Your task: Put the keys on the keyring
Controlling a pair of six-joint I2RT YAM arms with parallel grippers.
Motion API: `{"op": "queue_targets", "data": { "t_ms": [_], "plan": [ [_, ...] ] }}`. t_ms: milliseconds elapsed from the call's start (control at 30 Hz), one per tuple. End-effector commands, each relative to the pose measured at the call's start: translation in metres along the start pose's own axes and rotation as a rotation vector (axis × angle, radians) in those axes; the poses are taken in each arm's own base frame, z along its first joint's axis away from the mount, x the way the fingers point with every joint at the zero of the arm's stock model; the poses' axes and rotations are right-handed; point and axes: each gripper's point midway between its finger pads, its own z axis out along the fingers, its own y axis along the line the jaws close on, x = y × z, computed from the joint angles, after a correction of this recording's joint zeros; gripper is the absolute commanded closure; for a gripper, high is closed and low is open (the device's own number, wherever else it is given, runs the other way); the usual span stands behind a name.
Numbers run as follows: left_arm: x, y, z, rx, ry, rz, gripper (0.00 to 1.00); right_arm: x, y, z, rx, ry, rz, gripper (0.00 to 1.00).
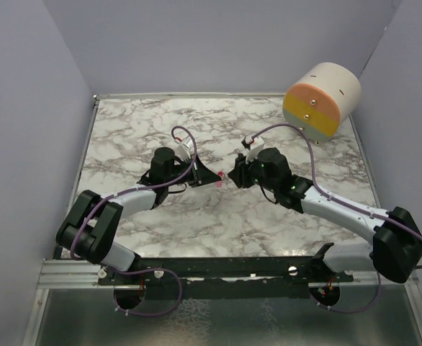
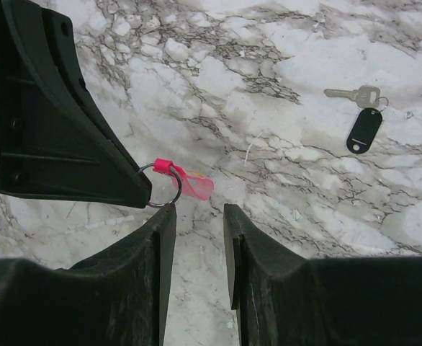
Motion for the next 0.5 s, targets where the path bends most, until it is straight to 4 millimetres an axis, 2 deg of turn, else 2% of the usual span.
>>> {"op": "queue_targets", "data": {
  "t_ms": [0,467],
  "plan": [
    [-0.007,-0.008,0.001,0.021,0.002,-0.010,1.00,-0.008,0.012,0.007,-0.058,-0.023,0.027,0.67],
    [-0.001,0.000,0.005,0.009,0.035,-0.087,1.00,-0.003,0.002,0.006,-0.002,-0.005,0.035,0.67]
  ]
}}
